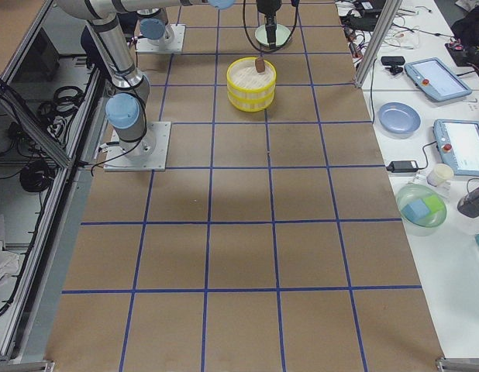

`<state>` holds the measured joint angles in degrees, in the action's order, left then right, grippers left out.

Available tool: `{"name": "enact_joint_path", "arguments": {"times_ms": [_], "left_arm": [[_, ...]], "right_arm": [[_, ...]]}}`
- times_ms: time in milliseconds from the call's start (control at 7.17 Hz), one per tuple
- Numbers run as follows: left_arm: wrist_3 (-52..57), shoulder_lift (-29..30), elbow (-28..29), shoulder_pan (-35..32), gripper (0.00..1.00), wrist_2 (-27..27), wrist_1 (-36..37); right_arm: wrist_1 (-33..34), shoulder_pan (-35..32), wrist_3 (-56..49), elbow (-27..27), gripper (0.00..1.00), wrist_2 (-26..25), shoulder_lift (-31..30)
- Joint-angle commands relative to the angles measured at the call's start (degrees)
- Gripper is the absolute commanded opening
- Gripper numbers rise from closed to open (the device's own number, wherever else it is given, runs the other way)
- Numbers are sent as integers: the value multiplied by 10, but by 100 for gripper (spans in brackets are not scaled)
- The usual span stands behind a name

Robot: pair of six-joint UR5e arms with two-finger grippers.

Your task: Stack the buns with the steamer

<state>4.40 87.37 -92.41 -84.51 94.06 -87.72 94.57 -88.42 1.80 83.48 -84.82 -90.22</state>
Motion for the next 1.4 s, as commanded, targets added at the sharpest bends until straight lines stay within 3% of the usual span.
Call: {"name": "enact_joint_path", "arguments": {"times_ms": [0,977,1256], "left_arm": [[1,-1,-1,0,100,-2,-3],[3,-2,-2,0,100,-1,-6],[3,-2,-3,0,100,-1,-9]], "right_arm": [[0,1,-1,0,100,-3,0],[-97,0,-6,-1,100,-52,0],[-96,-1,-5,-1,100,-58,1]]}}
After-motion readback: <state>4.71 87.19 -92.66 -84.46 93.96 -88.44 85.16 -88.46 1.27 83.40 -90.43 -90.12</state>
